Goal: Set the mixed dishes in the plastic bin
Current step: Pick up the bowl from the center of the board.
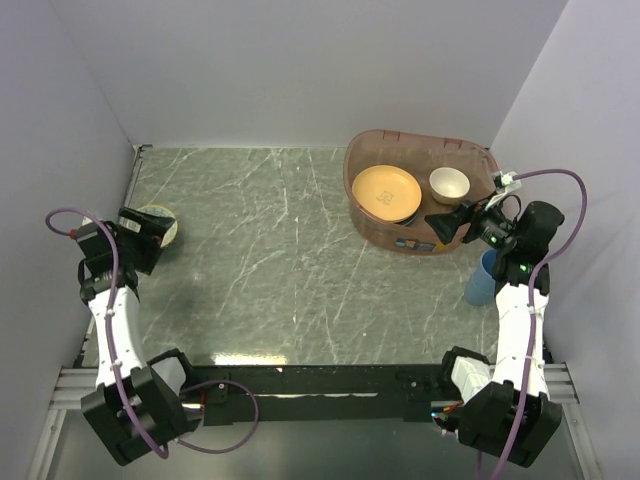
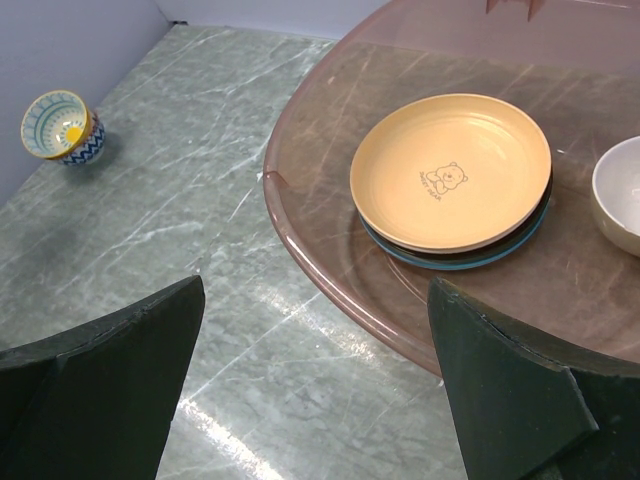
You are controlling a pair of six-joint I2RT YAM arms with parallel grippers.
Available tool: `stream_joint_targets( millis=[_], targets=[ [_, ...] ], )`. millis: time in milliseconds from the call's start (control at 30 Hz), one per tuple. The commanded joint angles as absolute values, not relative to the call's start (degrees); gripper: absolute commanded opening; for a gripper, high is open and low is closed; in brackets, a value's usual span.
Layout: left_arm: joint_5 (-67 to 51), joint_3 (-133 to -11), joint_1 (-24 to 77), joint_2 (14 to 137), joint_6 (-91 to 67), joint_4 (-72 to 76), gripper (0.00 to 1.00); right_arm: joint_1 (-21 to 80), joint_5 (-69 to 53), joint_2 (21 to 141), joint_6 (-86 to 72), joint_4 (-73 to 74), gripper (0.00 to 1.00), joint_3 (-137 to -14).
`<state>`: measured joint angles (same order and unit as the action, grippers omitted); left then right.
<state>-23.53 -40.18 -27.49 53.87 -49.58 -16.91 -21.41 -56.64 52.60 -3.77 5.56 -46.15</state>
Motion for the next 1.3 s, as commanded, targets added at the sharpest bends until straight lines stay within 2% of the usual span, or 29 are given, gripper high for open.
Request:
stream_joint_targets(
  millis=[0, 233, 300, 367, 567, 700, 933, 1267],
  targets=[
    [-21.55, -41.12, -28.48, 56.77, -53.96, -16.51, 0.99, -21.62, -56.87, 52.21, -3.43, 4.22, 1.0, -46.93],
    [-6.34, -46.66, -28.56, 61.87, -50.46, -21.27, 0.99, -21.62, -55.81, 52.91, -3.16, 4.22, 1.0, -46.67],
    [-5.19, -48.51, -28.56, 63.63, -45.81, -20.83, 0.94, -21.62, -55.46, 53.52, -2.99, 4.13, 1.0, -46.58],
    [-3.44, -50.18, -28.56, 64.86, -41.41, -20.74, 0.93, -21.62, -55.37, 53.79, -2.72, 4.66, 1.0, -46.85],
    [-2.11, -51.59, -28.56, 68.46, -35.34, -19.25, 0.87, -21.62, -55.55, 54.32, -2.99, 4.83, 1.0, -47.2],
    [-3.25, -52.21, -28.56, 69.78, -35.24, -18.98, 0.77, -21.71, -55.99, 54.75, -3.51, 4.66, 1.0, -47.28],
    [-0.26, -53.35, -28.39, 72.59, -34.63, -20.92, 0.73, -21.62, -55.9, 55.28, -3.69, 4.92, 1.0, -47.55],
    [2.02, -55.28, -28.04, 79.19, -28.13, -17.32, 0.54, -21.71, -55.46, 55.72, -3.43, 5.36, 1.0, -47.64]
  ],
)
